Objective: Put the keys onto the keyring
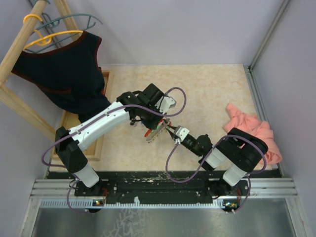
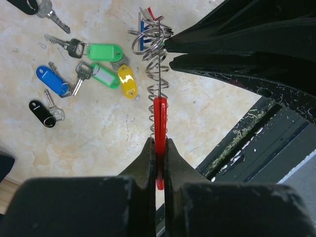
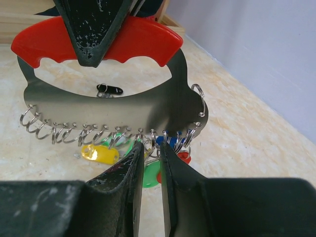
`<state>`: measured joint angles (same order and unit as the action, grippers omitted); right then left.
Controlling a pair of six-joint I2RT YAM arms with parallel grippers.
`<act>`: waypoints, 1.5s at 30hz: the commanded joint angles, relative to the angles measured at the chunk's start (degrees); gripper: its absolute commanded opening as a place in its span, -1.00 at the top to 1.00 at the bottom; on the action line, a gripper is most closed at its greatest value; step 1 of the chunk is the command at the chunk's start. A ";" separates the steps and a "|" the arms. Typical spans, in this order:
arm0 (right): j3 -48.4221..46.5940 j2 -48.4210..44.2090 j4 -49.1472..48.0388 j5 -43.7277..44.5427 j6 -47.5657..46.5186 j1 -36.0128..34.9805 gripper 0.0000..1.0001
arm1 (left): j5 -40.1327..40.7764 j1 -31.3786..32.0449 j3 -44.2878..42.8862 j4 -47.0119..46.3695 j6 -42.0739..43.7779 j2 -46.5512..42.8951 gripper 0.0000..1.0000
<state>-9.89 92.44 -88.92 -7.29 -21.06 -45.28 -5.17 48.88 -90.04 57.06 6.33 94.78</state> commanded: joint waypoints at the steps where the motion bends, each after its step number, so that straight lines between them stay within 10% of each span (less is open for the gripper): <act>1: -1.33 0.20 -9.86 -1.89 -0.22 -0.51 0.60 | -0.74 0.45 -0.02 -0.56 0.77 -1.18 1.00; 45: 0.62 -1.69 -9.86 -3.99 1.30 -0.53 1.00 | -6.78 -4.74 9.07 -10.35 -3.10 -6.55 0.97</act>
<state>-9.67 94.08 -88.27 -8.21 -20.86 -45.28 -7.66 47.59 -84.40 52.84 4.91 91.68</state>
